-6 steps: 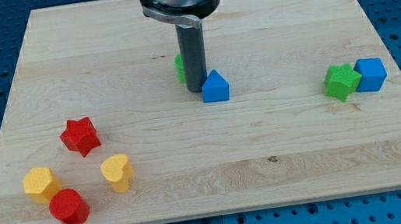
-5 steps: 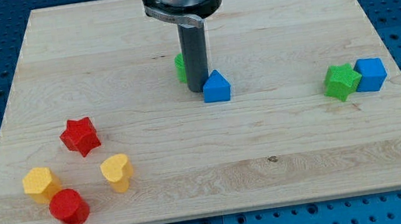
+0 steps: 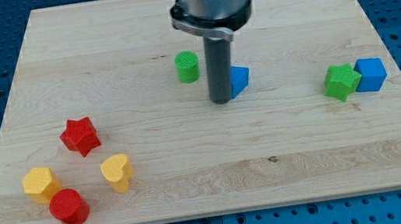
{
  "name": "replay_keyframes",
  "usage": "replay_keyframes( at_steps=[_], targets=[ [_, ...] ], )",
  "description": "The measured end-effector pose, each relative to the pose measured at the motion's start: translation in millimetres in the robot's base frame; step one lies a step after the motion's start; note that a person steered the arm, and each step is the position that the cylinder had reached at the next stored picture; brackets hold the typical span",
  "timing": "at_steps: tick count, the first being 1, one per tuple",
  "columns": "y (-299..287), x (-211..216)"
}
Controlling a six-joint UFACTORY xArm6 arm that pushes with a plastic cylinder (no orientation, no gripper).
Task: Slide the blue triangle slightly right
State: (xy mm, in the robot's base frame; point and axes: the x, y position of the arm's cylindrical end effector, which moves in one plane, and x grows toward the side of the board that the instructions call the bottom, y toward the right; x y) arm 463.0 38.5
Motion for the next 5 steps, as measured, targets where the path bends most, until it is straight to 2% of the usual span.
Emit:
replay_keyframes(
  at_steps=[2, 5],
  targets=[
    [36, 0],
    [-36, -3]
  ],
)
